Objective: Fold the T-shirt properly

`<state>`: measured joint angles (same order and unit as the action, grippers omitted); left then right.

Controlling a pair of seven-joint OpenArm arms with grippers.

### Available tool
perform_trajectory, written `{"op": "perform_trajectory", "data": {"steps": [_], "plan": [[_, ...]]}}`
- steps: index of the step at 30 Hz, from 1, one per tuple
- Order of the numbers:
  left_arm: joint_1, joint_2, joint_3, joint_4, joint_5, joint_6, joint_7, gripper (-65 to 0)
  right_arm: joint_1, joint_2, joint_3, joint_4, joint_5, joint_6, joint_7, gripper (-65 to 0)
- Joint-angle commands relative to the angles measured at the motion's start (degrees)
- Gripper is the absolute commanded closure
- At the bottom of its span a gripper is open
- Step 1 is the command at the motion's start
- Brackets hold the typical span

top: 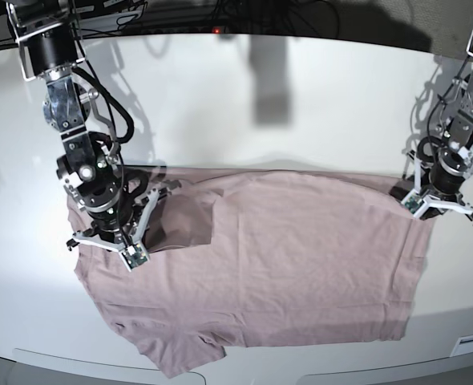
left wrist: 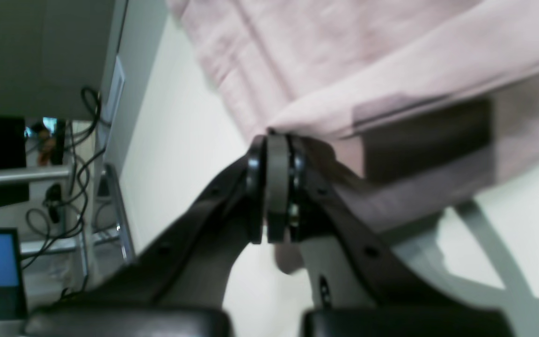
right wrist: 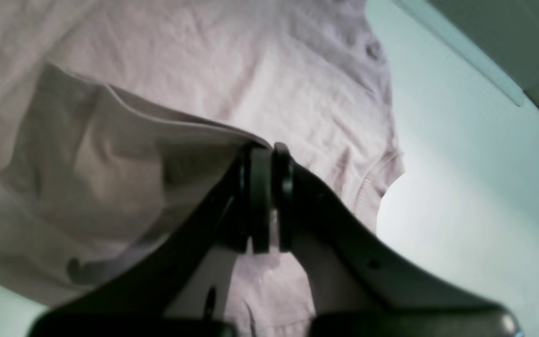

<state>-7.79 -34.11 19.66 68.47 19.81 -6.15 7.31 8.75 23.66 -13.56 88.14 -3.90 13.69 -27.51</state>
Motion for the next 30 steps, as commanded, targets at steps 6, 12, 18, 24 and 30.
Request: {"op": "perform_trajectory", "data": {"steps": [6,12,18,24,30], "plan": [[-3.8,-1.0,-0.5,-2.2,0.0,1.0,-1.4,0.0,5.7,0.6,0.4,-6.6,-0.1,-0.5,3.1,0.0],[-4.0,-1.0,-0.5,-2.6,-0.9,1.0,-1.6,0.0,9.0,0.6,0.4,-11.5,0.3,-0.4,4.0,0.0],[-4.0,-1.0,-0.5,-4.7,-0.8,1.0,-4.7,0.0,9.6,0.6,0.4,-13.9,0.3,-0.4,4.8,0.0],[-4.0,-1.0,-0.5,-6.0,-0.8,1.0,-5.7,0.0,9.7,0.6,0.4,-13.9,-0.2,-0.6,7.2,0.0],[-4.0,-1.0,-0.5,-6.0,-0.9,1.0,-10.9,0.0,9.6,0.6,0.4,-13.9,-1.3,0.4,9.3,0.0]]}}
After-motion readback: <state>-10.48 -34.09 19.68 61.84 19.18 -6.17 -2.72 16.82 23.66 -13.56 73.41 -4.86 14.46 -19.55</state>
